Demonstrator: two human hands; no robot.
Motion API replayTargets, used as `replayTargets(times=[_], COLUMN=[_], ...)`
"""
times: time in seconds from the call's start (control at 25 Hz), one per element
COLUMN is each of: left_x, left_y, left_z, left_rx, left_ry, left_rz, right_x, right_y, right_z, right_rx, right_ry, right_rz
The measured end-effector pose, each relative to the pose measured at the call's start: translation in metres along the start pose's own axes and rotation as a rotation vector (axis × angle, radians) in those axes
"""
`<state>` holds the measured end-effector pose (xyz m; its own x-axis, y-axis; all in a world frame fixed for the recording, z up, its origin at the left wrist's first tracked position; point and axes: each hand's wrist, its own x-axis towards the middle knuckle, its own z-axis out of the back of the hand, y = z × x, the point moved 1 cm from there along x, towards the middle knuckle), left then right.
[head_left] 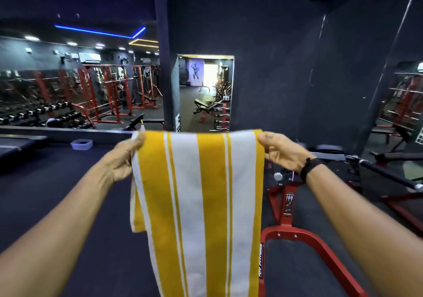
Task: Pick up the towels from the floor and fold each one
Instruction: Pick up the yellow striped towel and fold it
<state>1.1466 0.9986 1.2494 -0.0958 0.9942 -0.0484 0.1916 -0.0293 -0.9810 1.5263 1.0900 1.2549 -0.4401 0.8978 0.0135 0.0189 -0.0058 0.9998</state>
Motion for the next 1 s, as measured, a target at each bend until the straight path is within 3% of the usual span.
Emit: replayTargets(times=[0.04,0.16,0.28,0.36,0.52,0.56,0.64,0.72,0.84,1.0], left_x=[-0.002,-0.014,-0.009,-0.008,0.001,0.004,0.002,0.007,0.009,0.01], left_y=[-0.003,0.025,0.041,0.037,0.016,0.009,0.007,0.013,0.016,0.004], left_z=[0.0,0.007,0.016,0.011,-0.004,-0.004,-0.005,0.003,0.0,-0.015], left_rx=[0.045,0.484,0.34,0.272,0.086,0.079,0.358,0.5,0.305,0.151], left_ry=[0.056,0.223,0.103,0.114,0.129,0.148,0.176,0.055,-0.118,-0.196], left_rz=[-0.024,0.135,0.063,0.031,-0.112,-0.121,-0.015,0.044,0.0,-0.062], right_x=[-0.002,-0.011,-0.01,-0.008,-0.007,-0.008,-0.015,-0.015,-0.009,-0.006], right_y=[0.006,-0.013,-0.03,-0.027,0.005,0.016,0.019,0.004,-0.01,0.004], right_z=[0.0,-0.003,0.002,0.001,0.002,0.004,0.002,0.003,0.002,-0.005], right_rx=[-0.043,-0.29,-0.103,-0.077,0.068,0.055,-0.175,-0.313,-0.187,-0.061], right_ry=[0.038,0.11,-0.012,-0.085,-0.058,-0.02,0.054,0.024,-0.13,-0.186], right_rz=[0.018,-0.076,-0.081,-0.096,-0.012,0.006,-0.075,-0.138,-0.13,-0.081])
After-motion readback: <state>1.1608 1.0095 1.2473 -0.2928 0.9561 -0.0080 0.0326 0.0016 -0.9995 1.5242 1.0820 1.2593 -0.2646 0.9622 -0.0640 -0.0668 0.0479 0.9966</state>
